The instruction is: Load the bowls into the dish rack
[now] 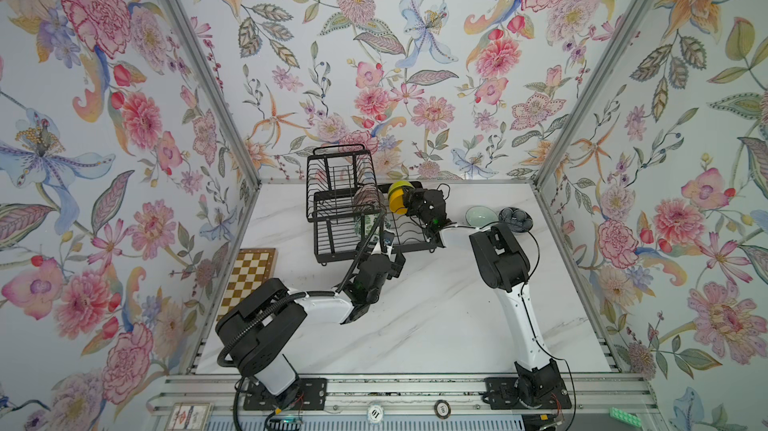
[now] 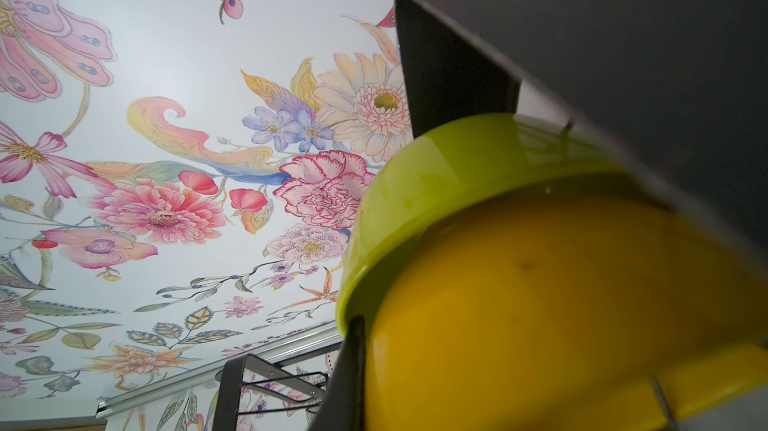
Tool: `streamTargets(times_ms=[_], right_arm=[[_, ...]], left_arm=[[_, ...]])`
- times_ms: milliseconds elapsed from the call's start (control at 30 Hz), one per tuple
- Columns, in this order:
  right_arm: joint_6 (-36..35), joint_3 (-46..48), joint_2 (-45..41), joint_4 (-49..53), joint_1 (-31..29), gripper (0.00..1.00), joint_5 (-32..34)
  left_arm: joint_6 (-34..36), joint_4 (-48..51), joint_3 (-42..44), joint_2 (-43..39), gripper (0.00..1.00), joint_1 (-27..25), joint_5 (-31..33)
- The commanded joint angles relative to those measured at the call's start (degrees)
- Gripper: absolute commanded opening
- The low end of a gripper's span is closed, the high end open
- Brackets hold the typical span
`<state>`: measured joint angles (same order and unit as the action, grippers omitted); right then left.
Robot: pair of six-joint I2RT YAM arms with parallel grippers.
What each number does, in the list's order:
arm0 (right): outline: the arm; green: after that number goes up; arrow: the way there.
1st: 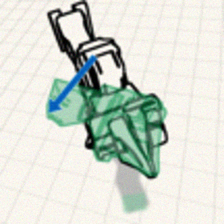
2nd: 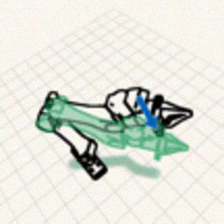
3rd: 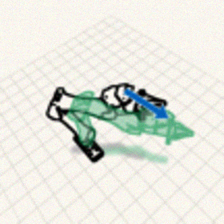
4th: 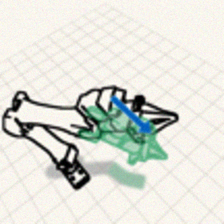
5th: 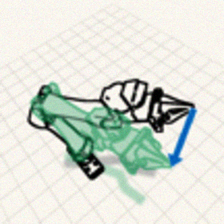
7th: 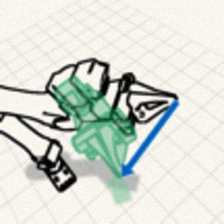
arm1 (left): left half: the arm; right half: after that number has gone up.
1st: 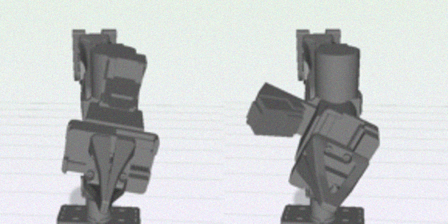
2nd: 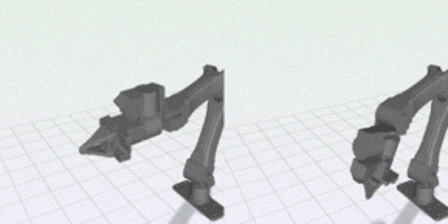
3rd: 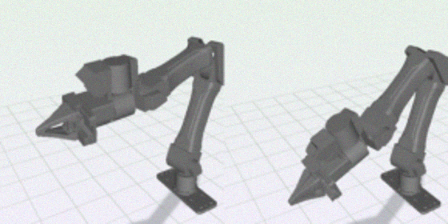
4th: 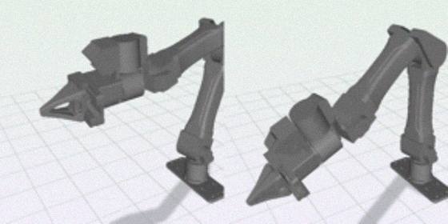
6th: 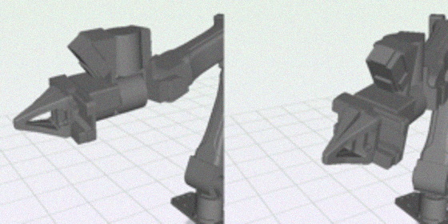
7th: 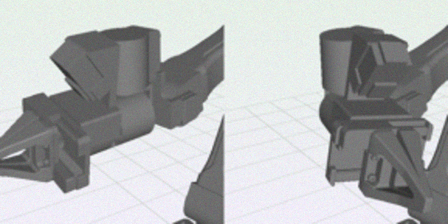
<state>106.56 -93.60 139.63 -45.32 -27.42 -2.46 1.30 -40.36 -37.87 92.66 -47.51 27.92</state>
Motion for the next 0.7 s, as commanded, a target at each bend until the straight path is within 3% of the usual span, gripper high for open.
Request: streamTargets(times_ms=[0,667], right_arm=[[1.23,2.85,-1.01,8.32,-1.41,0.08,-2.08],[1.20,3.06,-3.03,9.64,-1.76,0.25,-1.24]], left_arm=[[0.81,-0.70,0.08,-1.52,0.99,0.68,1.84],[0.02,-0.75,0.54,-1.88,0.99,0.74,1.61]])
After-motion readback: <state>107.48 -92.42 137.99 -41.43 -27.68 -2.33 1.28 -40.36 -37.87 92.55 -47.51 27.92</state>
